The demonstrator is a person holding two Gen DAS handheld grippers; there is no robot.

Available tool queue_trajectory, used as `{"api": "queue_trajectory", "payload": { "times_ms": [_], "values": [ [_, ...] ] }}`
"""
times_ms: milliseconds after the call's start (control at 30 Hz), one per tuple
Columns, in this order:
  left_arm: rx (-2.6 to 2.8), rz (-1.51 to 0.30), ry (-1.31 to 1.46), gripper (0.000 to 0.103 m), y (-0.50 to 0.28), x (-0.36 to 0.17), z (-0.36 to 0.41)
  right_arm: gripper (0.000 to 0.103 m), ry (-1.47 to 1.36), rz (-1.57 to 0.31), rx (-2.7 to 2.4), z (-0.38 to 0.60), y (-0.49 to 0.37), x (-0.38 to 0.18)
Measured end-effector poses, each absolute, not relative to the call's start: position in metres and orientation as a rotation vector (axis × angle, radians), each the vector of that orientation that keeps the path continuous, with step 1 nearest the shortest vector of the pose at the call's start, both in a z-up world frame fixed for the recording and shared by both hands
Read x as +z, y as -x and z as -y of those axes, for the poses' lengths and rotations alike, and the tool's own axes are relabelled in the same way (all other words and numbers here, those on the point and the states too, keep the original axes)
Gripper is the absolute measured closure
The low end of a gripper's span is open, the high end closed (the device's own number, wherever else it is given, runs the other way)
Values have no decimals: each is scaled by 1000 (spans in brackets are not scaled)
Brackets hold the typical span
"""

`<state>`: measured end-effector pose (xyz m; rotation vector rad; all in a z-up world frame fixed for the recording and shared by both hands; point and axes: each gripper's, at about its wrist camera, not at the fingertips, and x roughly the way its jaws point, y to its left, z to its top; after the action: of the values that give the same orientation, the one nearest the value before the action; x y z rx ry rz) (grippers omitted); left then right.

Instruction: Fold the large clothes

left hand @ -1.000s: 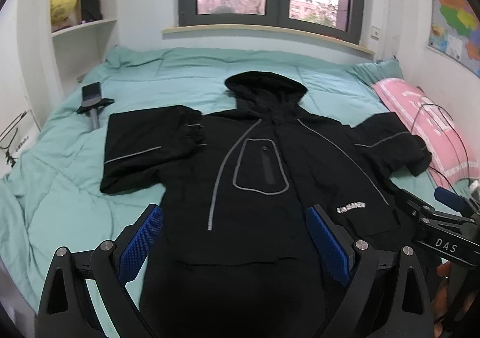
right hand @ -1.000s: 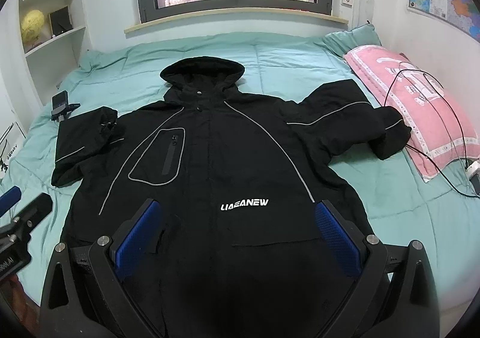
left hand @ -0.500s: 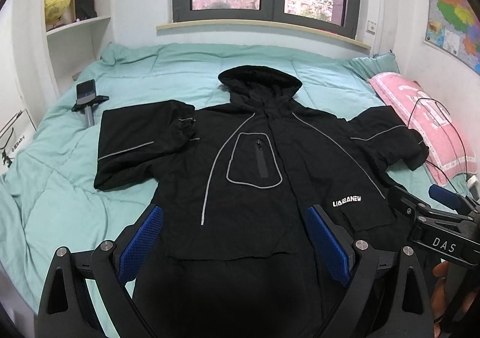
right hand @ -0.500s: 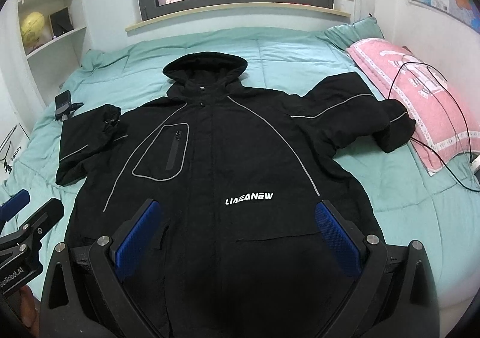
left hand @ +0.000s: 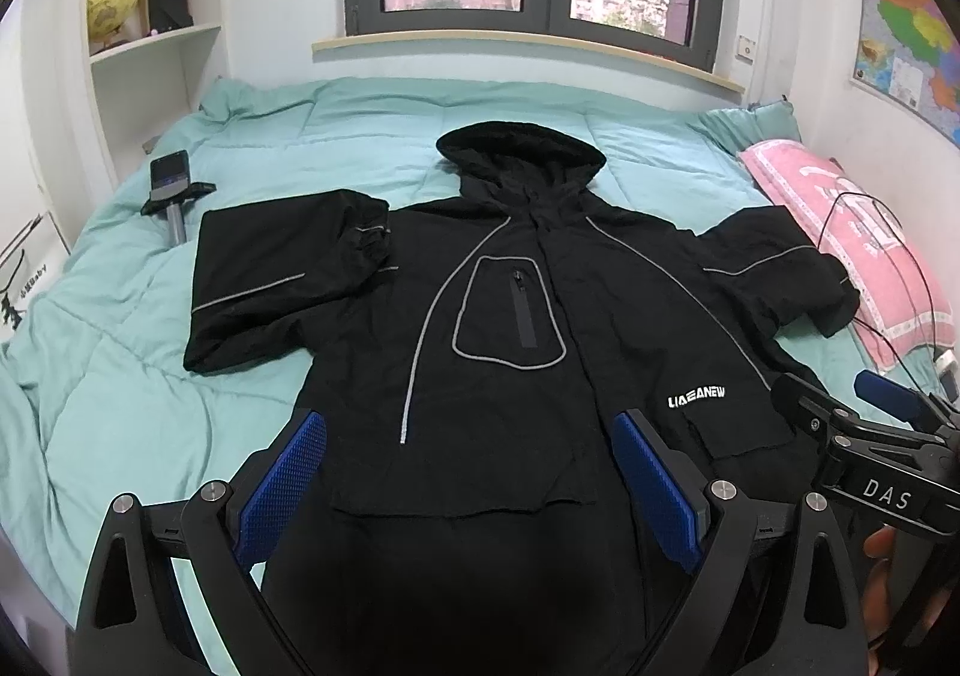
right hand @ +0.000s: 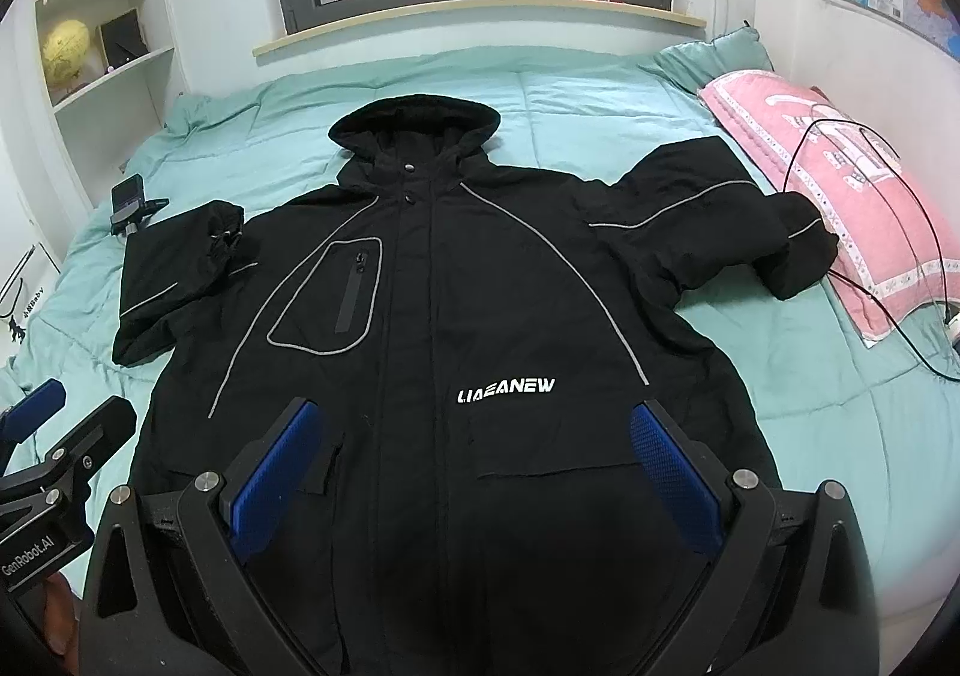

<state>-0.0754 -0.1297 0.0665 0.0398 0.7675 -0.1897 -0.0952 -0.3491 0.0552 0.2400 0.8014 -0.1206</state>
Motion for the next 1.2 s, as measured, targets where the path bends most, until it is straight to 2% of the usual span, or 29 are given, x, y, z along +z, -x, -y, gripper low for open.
{"api": "queue_trajectory", "payload": {
  "times_ms": [1200],
  "values": [
    [-184, -808, -31, 7, 65, 55, 124, 0, -229, -832, -98, 339, 85, 46]
  ]
}}
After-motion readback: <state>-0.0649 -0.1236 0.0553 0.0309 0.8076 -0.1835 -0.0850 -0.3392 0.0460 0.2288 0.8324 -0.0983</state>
